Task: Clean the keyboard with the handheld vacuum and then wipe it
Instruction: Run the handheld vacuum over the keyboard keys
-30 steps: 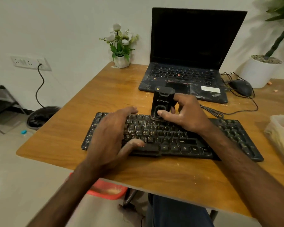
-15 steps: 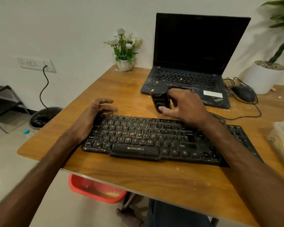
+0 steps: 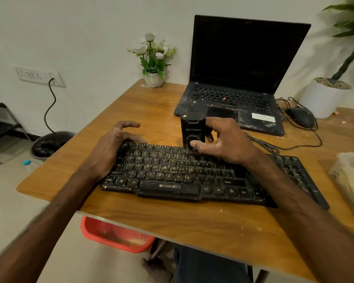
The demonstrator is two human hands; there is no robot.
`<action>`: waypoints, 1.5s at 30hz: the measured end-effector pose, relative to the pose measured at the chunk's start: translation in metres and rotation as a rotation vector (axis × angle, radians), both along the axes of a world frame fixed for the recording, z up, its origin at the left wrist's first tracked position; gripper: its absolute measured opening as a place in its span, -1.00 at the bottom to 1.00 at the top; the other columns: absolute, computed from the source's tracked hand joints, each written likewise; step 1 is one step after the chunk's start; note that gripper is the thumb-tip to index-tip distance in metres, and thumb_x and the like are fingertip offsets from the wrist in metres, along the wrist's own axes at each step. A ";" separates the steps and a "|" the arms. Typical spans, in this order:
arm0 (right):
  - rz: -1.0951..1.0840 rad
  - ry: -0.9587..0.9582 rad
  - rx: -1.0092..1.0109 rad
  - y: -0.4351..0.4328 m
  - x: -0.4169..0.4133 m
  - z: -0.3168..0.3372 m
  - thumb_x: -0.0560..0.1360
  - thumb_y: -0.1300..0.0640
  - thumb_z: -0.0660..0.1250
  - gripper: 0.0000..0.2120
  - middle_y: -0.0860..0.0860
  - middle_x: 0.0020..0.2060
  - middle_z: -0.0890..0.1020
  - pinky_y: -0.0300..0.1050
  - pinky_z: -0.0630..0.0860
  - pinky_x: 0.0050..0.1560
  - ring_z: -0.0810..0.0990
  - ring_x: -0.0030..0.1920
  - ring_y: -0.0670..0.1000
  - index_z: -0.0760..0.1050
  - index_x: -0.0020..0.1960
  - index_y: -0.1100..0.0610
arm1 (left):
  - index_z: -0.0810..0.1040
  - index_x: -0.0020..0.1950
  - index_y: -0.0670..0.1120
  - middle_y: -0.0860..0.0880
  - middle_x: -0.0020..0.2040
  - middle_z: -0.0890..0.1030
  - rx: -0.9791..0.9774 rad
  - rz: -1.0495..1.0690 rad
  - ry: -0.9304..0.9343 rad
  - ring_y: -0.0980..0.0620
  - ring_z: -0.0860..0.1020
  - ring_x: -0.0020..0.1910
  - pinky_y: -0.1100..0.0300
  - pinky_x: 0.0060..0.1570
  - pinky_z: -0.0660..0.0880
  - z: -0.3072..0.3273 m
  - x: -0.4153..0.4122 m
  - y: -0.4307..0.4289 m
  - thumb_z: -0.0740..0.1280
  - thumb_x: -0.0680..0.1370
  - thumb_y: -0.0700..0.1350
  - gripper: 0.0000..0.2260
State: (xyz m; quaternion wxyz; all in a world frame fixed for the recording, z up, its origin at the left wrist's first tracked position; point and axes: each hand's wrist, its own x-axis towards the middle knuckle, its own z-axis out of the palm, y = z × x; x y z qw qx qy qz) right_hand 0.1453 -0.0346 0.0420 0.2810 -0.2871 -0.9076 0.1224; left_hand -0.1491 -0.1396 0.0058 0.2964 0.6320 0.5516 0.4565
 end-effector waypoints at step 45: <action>-0.124 0.046 0.063 -0.003 0.007 -0.003 0.47 -0.07 0.44 -0.50 0.01 0.06 0.63 -0.39 0.40 -0.14 0.52 -0.08 -0.21 0.50 0.30 0.20 | 0.57 0.17 0.35 -0.03 0.31 0.58 0.051 -0.007 0.095 -0.03 0.58 0.24 -0.25 0.24 0.47 0.002 0.005 -0.002 -0.12 0.49 0.54 -0.42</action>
